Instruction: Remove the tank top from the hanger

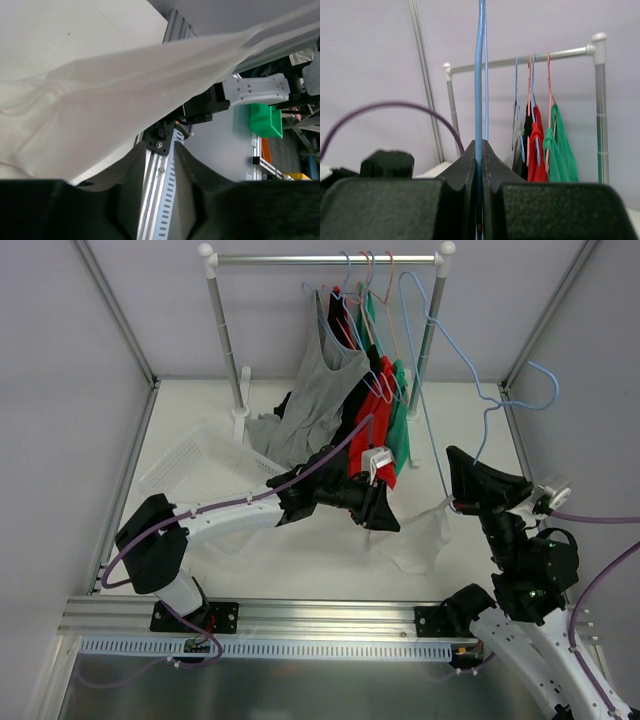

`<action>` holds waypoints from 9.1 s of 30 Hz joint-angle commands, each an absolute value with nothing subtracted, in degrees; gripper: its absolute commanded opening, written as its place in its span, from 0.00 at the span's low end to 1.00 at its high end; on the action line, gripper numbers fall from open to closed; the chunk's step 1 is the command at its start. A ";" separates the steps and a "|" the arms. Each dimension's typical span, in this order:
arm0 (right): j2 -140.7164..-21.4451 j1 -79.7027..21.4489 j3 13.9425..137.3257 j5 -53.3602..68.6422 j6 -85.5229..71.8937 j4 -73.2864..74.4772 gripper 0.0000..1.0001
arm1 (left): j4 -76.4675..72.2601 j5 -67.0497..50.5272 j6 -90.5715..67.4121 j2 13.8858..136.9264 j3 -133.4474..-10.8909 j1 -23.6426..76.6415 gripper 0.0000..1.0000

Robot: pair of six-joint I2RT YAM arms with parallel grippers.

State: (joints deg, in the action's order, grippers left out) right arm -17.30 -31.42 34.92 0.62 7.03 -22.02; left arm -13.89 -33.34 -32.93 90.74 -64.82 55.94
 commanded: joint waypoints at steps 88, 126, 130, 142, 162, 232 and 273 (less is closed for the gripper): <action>-69.85 -36.21 83.90 -4.48 11.50 9.58 0.00 | 46.02 20.74 -27.07 54.67 -64.84 41.48 0.99; -120.41 -30.15 139.92 1.39 11.61 7.21 0.00 | 48.08 25.23 -21.53 39.81 -52.21 41.48 0.99; -120.32 -31.11 139.04 1.50 11.69 7.03 0.00 | 47.99 25.14 -21.53 39.99 -52.21 41.48 0.98; -112.33 -32.17 128.07 0.35 10.46 6.24 0.44 | 47.73 24.44 -21.27 40.25 -52.56 41.48 0.99; -58.83 -30.06 83.35 3.51 9.32 20.83 1.00 | 29.02 -1.83 -29.45 53.86 -58.71 43.41 0.99; -18.28 -30.06 61.35 -5.28 9.67 37.79 1.00 | 38.85 26.82 -26.27 67.33 -83.08 38.87 0.00; -28.20 -29.97 56.60 -11.28 7.56 34.53 0.99 | 34.63 8.97 -32.71 51.78 -61.16 14.94 0.99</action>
